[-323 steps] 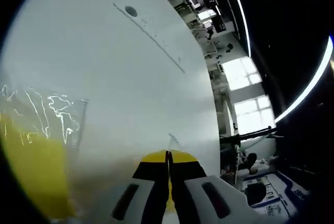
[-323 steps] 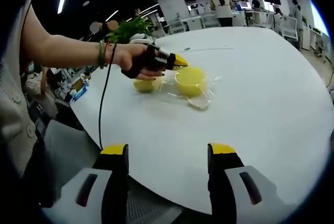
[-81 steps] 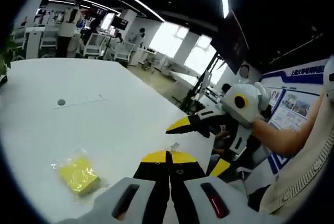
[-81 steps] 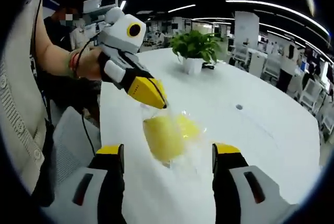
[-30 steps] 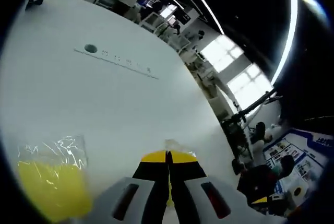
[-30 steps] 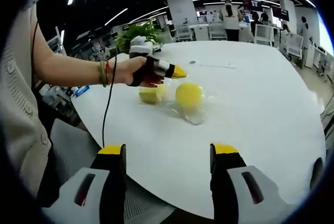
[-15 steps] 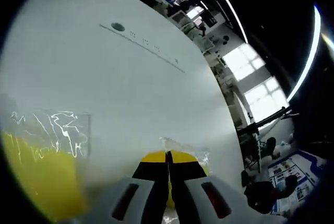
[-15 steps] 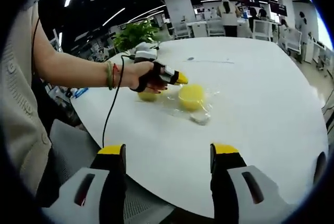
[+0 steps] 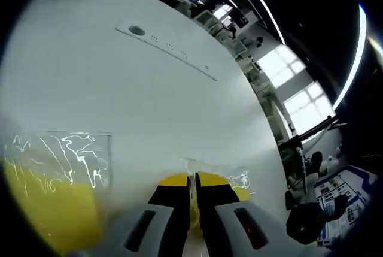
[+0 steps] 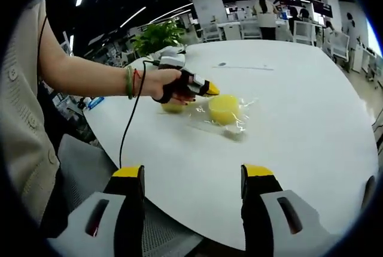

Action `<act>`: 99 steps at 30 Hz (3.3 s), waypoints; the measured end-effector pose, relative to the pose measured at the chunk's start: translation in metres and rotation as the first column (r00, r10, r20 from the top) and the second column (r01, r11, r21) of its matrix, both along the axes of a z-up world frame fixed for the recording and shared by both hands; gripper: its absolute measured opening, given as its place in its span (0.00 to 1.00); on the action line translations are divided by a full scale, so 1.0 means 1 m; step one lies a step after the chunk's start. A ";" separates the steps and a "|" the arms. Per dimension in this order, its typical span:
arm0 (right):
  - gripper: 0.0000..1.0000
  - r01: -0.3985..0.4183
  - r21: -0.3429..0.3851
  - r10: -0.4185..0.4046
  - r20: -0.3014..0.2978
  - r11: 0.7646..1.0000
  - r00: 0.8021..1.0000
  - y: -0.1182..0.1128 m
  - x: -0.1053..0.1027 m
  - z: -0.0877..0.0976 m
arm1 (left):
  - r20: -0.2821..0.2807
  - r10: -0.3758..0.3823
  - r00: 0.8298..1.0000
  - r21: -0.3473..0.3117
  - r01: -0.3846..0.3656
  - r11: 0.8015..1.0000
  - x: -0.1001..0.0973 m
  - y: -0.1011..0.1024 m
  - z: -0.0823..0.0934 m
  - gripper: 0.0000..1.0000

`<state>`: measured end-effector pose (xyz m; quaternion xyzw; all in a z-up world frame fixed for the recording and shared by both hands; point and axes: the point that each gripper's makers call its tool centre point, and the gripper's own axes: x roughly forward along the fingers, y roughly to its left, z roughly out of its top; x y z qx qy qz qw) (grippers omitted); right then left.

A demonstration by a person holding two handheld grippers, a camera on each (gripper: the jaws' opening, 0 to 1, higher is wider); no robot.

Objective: Compare the silicone blocks by pressing each to a similar depth, holding the contact briefly, and releasing to observe deformation and rebound differences across the visible hardness samples.

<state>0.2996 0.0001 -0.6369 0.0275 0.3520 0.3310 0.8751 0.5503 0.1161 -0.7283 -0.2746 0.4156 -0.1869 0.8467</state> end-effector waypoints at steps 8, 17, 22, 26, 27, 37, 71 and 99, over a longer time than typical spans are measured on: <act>0.61 -0.014 0.004 0.014 0.003 1.000 1.000 0.007 -0.002 0.001 | 0.114 -0.029 0.993 0.110 0.016 0.994 0.005 0.020 0.027 0.17; 0.62 -0.035 0.008 0.035 0.030 0.999 0.999 0.017 -0.005 0.008 | 0.207 -0.116 0.971 0.181 0.078 0.980 -0.010 0.032 0.060 0.24; 0.62 -0.054 0.005 0.054 0.042 0.999 0.998 0.023 -0.010 0.012 | 0.232 -0.164 0.959 0.231 0.109 0.967 -0.026 0.043 0.070 0.28; 0.63 -0.061 0.011 0.060 0.053 0.998 0.997 0.029 -0.014 0.016 | 0.244 -0.185 0.952 0.259 0.120 0.958 -0.043 0.052 0.075 0.28; 0.63 -0.064 0.021 0.063 0.052 0.998 0.997 0.031 -0.015 0.017 | 0.244 -0.185 0.952 0.264 0.119 0.957 -0.049 0.055 0.076 0.28; 0.63 -0.079 0.058 0.076 0.059 0.995 0.995 0.049 -0.024 0.021 | 0.253 -0.202 0.946 0.282 0.128 0.951 -0.096 0.086 0.090 0.35; 0.67 0.000 0.039 -0.003 0.092 0.999 0.996 0.050 -0.032 0.010 | 0.450 -0.200 0.870 0.340 0.040 0.939 -0.251 0.190 0.125 0.65; 0.66 0.075 0.073 -0.082 0.102 0.995 0.991 0.031 -0.039 0.013 | 0.450 -0.115 0.886 0.253 -0.003 0.968 -0.264 0.201 0.130 0.56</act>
